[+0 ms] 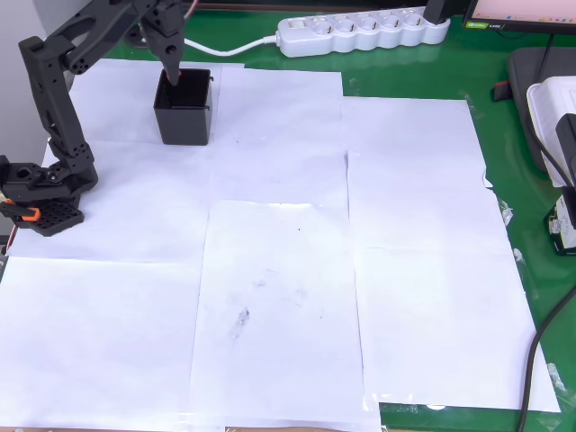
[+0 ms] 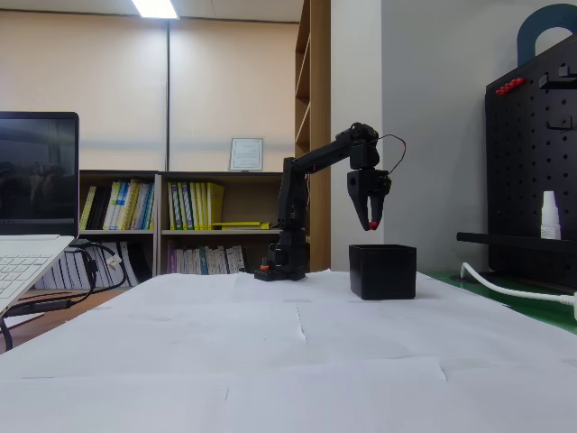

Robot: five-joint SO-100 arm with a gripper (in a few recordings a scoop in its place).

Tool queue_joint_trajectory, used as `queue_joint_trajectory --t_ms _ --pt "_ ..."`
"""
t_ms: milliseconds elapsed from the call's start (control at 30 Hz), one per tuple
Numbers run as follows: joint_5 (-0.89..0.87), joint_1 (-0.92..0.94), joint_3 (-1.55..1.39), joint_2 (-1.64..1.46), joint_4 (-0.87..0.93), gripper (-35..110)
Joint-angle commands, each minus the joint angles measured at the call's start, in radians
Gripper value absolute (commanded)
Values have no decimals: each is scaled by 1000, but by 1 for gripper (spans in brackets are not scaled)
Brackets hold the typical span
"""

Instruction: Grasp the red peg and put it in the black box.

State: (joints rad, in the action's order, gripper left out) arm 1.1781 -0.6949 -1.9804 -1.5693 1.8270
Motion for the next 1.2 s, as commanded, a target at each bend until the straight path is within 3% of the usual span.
queue_joint_trajectory --t_ms 0,267,333,567,833,967,1167 --pt "67 11 -44 20 49 23" --pt "120 52 -83 37 71 23" --pt "84 61 -84 57 41 0" --pt "230 256 31 213 48 0" --pt "508 660 770 629 -339 0" --pt "575 730 1207 911 -611 0" --pt "597 765 1608 1307 -661 0"
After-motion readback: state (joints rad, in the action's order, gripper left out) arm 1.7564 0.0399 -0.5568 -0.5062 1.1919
